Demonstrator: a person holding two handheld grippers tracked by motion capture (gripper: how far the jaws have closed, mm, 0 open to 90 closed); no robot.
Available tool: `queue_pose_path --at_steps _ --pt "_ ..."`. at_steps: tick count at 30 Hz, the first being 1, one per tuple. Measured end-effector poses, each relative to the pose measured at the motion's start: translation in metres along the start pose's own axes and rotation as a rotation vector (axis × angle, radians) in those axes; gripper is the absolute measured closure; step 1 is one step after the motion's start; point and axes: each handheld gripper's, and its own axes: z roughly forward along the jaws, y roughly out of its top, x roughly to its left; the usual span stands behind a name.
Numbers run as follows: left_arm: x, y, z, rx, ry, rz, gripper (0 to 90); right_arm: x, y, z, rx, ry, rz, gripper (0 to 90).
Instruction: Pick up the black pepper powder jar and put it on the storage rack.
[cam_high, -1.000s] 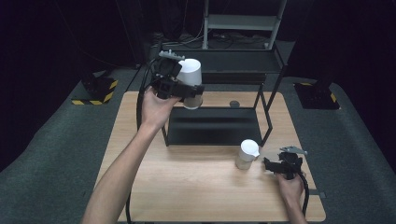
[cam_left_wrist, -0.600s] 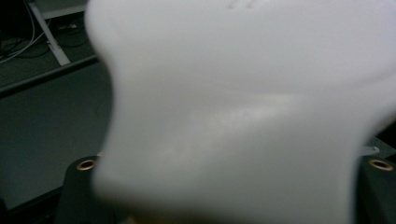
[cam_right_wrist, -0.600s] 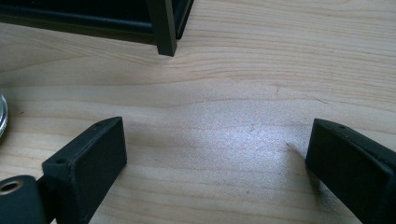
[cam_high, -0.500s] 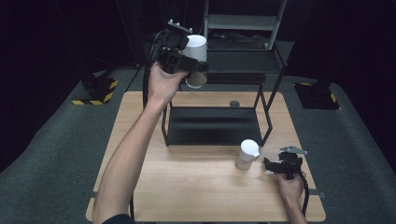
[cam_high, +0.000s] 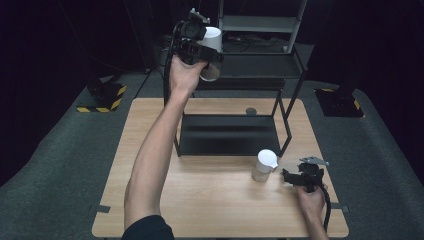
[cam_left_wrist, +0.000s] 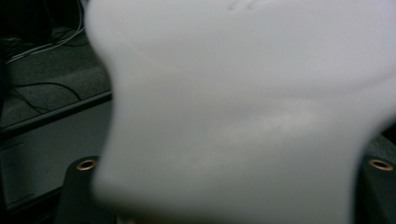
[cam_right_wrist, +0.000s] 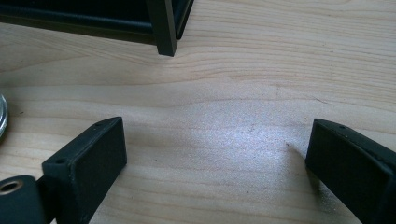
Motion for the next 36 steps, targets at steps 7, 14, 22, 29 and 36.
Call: queue_pose_path --at_steps 7,14,22,29,36 --pt "0.004 0.002 0.010 -0.013 0.033 -0.033 30.8 0.000 0.000 0.000 -0.001 -0.001 0.000 4.5" --pt "0.002 0.001 0.020 -0.015 0.062 -0.035 30.8 0.000 0.000 0.000 0.000 -0.001 0.002 4.5" --pt "0.002 0.000 0.024 -0.022 0.068 -0.024 30.8 0.000 0.000 0.000 0.000 -0.001 0.002 4.5" --pt "0.000 -0.001 0.024 -0.022 0.073 -0.007 30.6 0.000 0.000 0.000 -0.001 -0.001 0.000 4.5" --pt "0.000 -0.003 0.024 -0.024 0.071 0.005 30.3 0.000 0.000 0.000 -0.001 -0.002 0.000 4.5"
